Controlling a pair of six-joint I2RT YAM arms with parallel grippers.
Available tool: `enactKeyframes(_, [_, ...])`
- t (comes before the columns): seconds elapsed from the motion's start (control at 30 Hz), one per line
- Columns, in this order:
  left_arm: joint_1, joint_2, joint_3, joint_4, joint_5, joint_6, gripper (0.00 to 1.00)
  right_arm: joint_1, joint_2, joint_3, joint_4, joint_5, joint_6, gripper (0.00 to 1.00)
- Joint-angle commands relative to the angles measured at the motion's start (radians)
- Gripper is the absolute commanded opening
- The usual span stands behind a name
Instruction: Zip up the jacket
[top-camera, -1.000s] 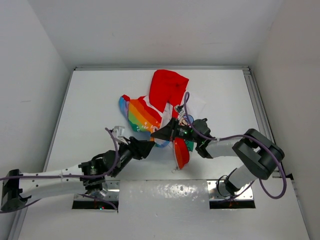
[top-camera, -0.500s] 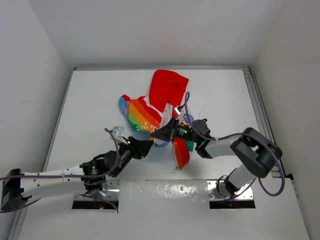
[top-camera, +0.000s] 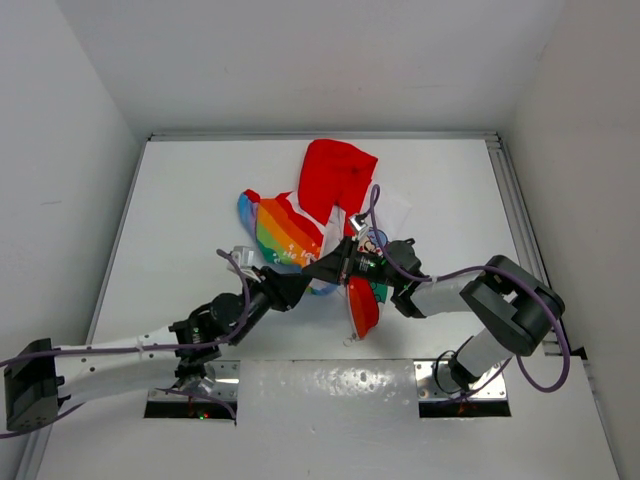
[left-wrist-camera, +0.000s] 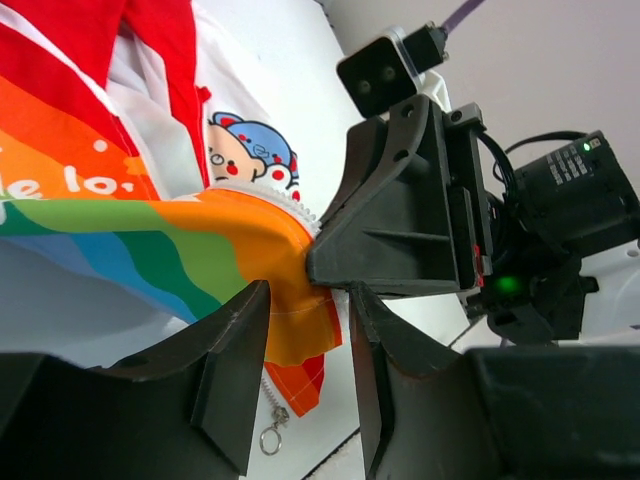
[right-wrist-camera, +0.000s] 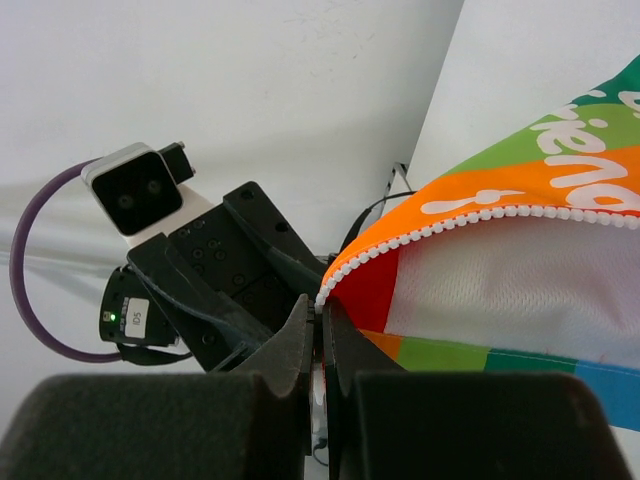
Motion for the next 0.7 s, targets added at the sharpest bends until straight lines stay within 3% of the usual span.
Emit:
enactKeyframes(0.0, [0.019, 0.013, 0.006, 0.08, 0.046, 0.012, 0.35, 0.006, -0.024, 0.011, 0.434, -0.017, 0.012, 0.0])
enactKeyframes(0.17, [0.027, 0.0, -0.004, 0.069, 0.058, 0.0, 0.35, 0.006, -0.028, 0.011, 0.434, -0.014, 0.012, 0.0])
enactKeyframes(0.2, [0.028, -0.004, -0.01, 0.077, 0.058, -0.005, 0.34, 0.006, -0.027, 0.018, 0.432, -0.016, 0.014, 0.0])
enactKeyframes(0.27, [0.027, -0.015, -0.026, 0.094, 0.049, -0.008, 0.2, 0.007, -0.027, 0.019, 0.432, -0.014, 0.018, 0.0])
enactKeyframes(0.47, [0.028, -0.015, -0.01, 0.075, 0.04, -0.003, 0.02, 0.006, -0.019, 0.019, 0.434, -0.009, 0.023, 0.0])
enactKeyframes(0.67, [0.028, -0.038, -0.01, 0.06, 0.026, 0.01, 0.0, 0.006, -0.008, 0.018, 0.432, -0.009, 0.025, 0.0])
